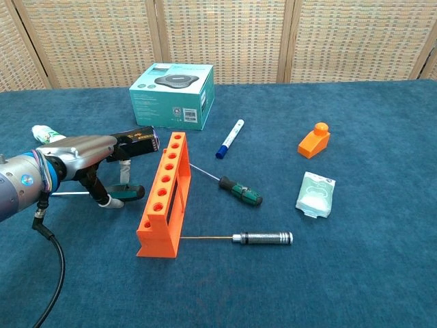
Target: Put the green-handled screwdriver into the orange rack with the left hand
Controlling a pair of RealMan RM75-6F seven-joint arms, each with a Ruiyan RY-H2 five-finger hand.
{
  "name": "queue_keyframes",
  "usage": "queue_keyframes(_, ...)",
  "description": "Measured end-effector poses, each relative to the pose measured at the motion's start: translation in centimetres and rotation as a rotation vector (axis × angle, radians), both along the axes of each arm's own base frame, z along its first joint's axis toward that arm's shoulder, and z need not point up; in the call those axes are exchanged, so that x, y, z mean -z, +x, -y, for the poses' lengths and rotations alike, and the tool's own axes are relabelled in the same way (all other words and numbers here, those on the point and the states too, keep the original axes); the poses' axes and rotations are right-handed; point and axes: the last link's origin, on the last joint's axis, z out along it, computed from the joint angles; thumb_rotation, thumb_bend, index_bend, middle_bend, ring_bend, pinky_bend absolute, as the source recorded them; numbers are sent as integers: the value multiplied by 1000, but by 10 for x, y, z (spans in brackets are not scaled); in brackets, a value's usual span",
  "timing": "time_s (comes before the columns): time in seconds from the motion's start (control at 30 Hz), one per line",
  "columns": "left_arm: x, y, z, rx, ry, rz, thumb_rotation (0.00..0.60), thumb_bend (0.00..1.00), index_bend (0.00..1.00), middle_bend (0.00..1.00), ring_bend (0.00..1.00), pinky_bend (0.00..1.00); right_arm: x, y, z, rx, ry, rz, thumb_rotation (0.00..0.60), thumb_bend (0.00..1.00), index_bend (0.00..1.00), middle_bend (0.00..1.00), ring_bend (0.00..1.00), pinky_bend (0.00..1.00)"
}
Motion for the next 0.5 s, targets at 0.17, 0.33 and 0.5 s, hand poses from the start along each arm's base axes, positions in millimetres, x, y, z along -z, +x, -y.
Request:
queue_keyframes(0.17,-16,4,-1,13,41,39,600,293,592,0,0,0,-1,-1,0,0,-6,1,600,245,0,0,0,0)
queue_keyframes(0.33,-44,11,2,16,93,143,600,295,592,0,0,0,0,-1,0,3,-3,-2,600,247,0,0,0,0)
queue_keyframes(0.5,-70,18,5,-34,124,323,600,299,592,0,0,0,2,0,0,8,1,-11,600,248,0,0,0,0)
